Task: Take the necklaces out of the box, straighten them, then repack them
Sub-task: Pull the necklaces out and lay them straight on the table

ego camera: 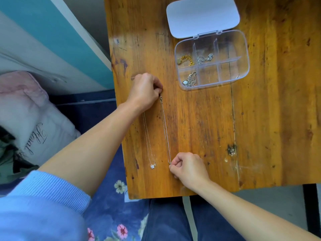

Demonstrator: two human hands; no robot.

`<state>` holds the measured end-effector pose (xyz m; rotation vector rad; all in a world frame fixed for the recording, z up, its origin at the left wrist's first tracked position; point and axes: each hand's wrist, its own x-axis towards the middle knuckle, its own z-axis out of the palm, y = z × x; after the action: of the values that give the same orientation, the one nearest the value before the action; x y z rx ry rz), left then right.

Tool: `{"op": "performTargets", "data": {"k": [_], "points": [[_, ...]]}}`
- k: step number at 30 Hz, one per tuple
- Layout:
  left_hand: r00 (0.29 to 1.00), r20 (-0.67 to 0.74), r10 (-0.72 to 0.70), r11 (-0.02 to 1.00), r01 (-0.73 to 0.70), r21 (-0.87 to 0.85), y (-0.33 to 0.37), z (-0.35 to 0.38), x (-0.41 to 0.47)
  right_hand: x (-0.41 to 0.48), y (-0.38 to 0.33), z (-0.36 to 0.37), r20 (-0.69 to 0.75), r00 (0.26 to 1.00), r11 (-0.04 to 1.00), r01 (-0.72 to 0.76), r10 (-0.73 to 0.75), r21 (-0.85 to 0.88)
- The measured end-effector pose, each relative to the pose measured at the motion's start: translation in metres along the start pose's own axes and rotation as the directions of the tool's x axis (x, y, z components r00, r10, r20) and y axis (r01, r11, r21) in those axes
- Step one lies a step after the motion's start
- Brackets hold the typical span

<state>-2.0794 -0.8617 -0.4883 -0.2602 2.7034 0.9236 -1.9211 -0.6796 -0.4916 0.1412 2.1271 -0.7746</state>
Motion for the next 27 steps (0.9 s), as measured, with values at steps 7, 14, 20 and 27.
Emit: {"op": "performTargets", "data": {"k": [7, 14, 20, 27], "points": [[0.998, -0.021, 0.056, 0.992, -0.053, 0.112, -0.006, 0.004, 0.005, -0.004, -0.006, -0.041, -0.011, 0.995, 0.993, 0.102, -0.103, -0.065], [0.978, -0.096, -0.183, 0.912, 0.132, -0.388, 0.028, 0.003, 0.016, 0.061, -0.037, -0.189, -0.535, 0.779, 0.944, 0.298, -0.327, -0.143], [0.946, 0.114, -0.303, 0.738, 0.309, -0.6, 0.046, 0.017, 0.021, 0.136, -0.082, -0.223, -0.303, 0.863, 0.81, 0.185, -0.405, -0.556], [0.925, 0.14, -0.353, 0.692, 0.358, -0.626, 0.046, 0.019, 0.022, 0.158, -0.098, -0.215, -0.141, 0.928, 0.831, 0.232, -0.345, -0.505]]}}
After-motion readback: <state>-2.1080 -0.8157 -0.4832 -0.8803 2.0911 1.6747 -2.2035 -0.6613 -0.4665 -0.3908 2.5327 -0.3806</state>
